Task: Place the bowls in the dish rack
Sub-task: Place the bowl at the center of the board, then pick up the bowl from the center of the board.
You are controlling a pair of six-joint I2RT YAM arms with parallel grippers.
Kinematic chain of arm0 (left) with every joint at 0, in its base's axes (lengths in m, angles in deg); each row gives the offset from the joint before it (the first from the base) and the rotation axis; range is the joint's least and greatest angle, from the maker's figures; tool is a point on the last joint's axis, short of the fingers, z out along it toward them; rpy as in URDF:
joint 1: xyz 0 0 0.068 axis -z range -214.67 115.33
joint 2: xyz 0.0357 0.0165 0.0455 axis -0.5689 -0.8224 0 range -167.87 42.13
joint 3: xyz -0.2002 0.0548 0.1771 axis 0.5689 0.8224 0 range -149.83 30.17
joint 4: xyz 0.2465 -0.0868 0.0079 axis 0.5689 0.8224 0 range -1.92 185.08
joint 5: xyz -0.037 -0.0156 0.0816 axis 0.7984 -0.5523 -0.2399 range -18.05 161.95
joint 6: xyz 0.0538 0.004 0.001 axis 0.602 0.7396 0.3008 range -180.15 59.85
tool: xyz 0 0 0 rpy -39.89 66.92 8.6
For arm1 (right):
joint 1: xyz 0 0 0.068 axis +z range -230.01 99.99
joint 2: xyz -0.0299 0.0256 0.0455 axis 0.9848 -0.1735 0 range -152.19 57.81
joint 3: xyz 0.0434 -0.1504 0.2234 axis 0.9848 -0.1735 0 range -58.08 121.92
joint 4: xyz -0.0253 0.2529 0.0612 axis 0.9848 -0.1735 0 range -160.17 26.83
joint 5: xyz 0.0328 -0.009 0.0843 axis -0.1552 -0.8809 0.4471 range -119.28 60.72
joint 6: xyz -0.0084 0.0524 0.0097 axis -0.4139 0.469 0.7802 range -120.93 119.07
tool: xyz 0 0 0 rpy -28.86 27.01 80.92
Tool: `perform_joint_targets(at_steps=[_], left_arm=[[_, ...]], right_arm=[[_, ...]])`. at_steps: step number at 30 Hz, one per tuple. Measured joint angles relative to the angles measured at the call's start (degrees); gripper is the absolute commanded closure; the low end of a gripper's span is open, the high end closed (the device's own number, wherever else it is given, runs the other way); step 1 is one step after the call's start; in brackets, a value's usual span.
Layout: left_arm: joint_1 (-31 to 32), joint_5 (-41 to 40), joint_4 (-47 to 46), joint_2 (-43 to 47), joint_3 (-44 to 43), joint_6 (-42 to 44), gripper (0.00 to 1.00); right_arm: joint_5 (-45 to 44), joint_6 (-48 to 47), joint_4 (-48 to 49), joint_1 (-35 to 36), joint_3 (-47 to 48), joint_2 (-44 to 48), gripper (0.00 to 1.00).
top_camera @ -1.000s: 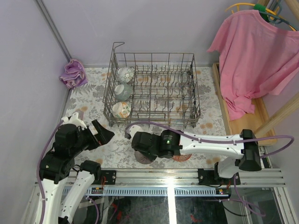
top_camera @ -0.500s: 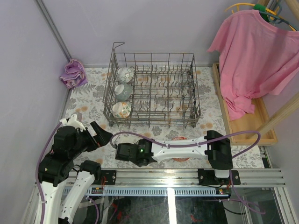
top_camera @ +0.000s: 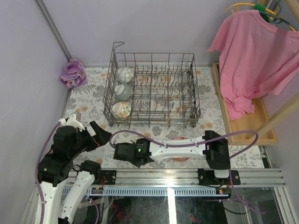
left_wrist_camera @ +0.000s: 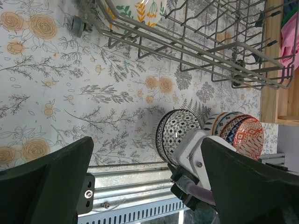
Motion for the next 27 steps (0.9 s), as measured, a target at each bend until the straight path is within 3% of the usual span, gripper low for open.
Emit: perform_joint_targets(at_steps=[7, 11, 16, 27], left_arm=[[0.0, 1.57, -0.11, -2.03, -1.09, 0.07, 0.0], [0.02, 2.4, 0.39, -4.87, -1.09, 0.39, 0.0], [0.02, 3.1, 0.5, -8.24, -1.16, 0.94, 0.01], [0.02, 2.16, 0.59, -14.25, -1.75, 2.27, 0.01]], right_arm=[[-0.52, -0.04, -1.22, 0.11, 0.22, 4.26, 0.38], [-1.97, 0.11, 0.98, 0.15, -0.44, 14.23, 0.32], [-5.95, 0.98, 1.75, -0.96, -1.42, 26.64, 0.31], [-6.8, 2.23, 0.46, -19.67, -10.03, 40.57, 0.27]])
